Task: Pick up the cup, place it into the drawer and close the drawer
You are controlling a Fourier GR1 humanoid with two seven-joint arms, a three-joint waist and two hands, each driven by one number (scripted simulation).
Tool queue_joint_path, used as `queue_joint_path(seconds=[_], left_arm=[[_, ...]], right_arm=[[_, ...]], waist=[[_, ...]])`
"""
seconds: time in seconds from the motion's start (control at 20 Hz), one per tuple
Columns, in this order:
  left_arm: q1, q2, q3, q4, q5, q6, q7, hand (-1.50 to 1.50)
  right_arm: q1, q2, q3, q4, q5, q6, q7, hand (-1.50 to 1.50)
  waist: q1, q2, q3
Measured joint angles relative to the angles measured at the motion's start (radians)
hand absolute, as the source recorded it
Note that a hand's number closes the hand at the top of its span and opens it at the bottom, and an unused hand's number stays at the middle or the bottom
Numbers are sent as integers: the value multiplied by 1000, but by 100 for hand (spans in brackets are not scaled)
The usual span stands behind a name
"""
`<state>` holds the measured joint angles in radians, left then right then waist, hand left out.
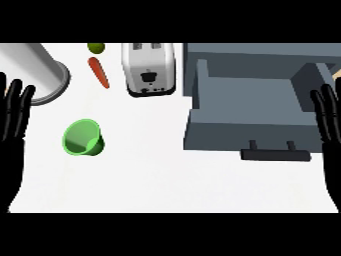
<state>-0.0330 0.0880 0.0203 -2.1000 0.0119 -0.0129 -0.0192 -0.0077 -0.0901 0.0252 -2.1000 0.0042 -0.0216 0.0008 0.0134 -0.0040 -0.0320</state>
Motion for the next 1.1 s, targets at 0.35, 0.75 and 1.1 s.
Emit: queue_joint_path(seconds=[0.35, 0.75, 1.1], left_arm=[[26, 60, 10, 38, 204, -174, 17, -150], [65, 84, 73, 188, 431, -308, 52, -150], [91, 102, 135, 306, 440, -373, 18, -150]], right_arm=[[9, -27, -31, -9, -6, 17, 9, -150], [1, -55, -30, 45, 13, 60, 17, -150], [-13, -71, -72, 77, -11, 103, 3, -150]], waist=[[-12, 4, 26], [-12, 5, 31], [-13, 4, 32]])
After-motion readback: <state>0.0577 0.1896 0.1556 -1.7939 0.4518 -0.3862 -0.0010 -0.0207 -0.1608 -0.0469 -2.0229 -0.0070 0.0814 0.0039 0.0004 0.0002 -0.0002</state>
